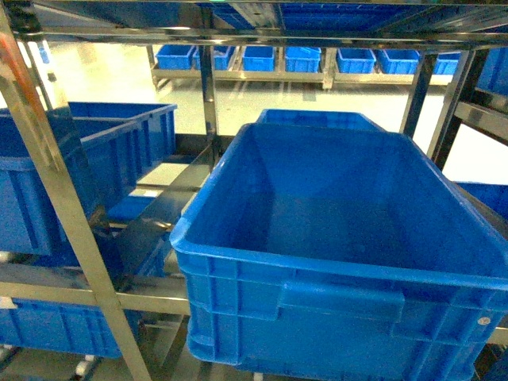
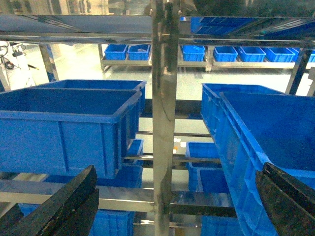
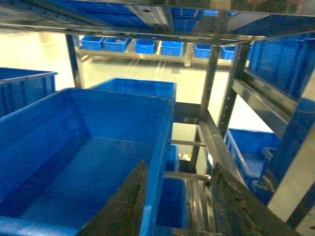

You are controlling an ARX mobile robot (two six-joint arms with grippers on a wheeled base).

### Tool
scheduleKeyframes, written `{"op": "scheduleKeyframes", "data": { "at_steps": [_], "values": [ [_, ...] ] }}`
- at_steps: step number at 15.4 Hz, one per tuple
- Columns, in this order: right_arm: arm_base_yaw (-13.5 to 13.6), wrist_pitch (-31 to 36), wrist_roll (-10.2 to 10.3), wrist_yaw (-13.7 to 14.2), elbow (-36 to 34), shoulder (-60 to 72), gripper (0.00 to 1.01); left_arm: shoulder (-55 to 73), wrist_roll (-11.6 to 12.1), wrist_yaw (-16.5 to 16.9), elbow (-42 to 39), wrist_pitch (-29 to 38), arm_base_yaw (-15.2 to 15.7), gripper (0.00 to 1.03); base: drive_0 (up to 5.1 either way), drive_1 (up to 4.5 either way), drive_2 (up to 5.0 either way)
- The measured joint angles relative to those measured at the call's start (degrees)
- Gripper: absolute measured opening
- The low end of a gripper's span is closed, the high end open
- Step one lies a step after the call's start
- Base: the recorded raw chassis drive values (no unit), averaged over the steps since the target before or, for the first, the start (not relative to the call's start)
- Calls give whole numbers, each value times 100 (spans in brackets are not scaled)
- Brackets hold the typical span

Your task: Pick red block from blue box to shelf

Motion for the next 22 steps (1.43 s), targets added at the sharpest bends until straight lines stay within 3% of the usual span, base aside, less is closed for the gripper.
{"op": "scheduleKeyframes", "data": {
  "at_steps": [1, 3, 4, 13, 22],
  "values": [
    [-280, -229, 17, -345, -107, -330, 33, 0, 0, 13, 0, 2, 0, 98, 0, 0, 0],
    [-424, -745, 37, -400, -295, -1045, 6, 0, 0, 7, 0, 4, 0, 98, 0, 0, 0],
    [-398, -997, 52, -407, -348, -1368, 2, 0, 0, 9, 0, 4, 0, 98, 0, 0, 0],
    [-398, -3335, 61, -407, -503, -4000, 2, 0, 0, 9, 0, 2, 0, 98, 0, 0, 0],
    [-398, -4623, 79, -409, -505, -5316, 2, 0, 0, 9, 0, 2, 0, 98, 0, 0, 0]
  ]
}}
